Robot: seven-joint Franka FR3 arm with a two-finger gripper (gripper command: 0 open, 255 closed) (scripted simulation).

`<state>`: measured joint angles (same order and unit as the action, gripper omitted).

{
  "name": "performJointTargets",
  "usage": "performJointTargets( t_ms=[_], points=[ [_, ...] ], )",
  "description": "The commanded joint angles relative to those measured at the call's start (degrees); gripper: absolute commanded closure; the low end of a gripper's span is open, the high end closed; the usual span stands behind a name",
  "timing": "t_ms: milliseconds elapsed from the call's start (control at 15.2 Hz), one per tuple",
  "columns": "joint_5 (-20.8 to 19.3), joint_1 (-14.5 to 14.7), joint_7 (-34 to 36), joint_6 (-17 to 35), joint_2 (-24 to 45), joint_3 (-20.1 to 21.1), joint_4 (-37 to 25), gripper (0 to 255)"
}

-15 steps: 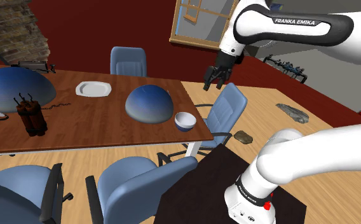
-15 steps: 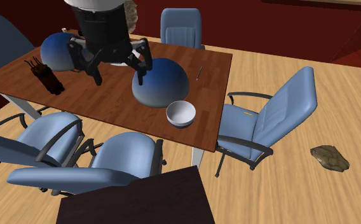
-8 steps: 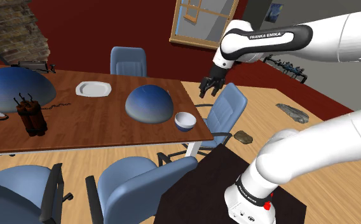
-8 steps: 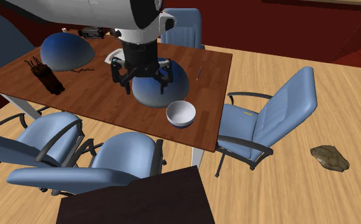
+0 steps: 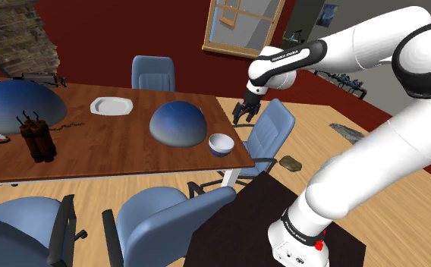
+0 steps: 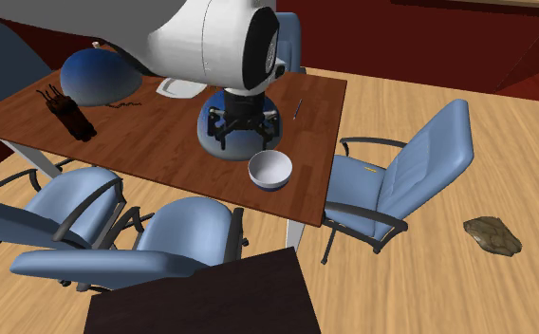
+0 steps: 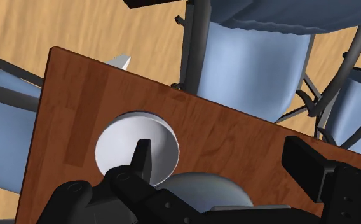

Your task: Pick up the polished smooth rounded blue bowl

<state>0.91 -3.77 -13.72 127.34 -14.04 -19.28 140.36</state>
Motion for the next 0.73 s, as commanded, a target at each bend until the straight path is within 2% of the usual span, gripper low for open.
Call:
performJointTargets(
  t_ms=[0, 330, 660],
  points=[
    [1.7, 0.0, -2.7, 2.8, 4.7, -1.5, -1.5, 0],
    [8.1, -0.4, -9.9, 8.3, 16.5, -3.7, -6.2, 0],
    [15.8, -3.1, -17.1, 11.5, 28.5, -3.1, -12.9, 0]
  ],
)
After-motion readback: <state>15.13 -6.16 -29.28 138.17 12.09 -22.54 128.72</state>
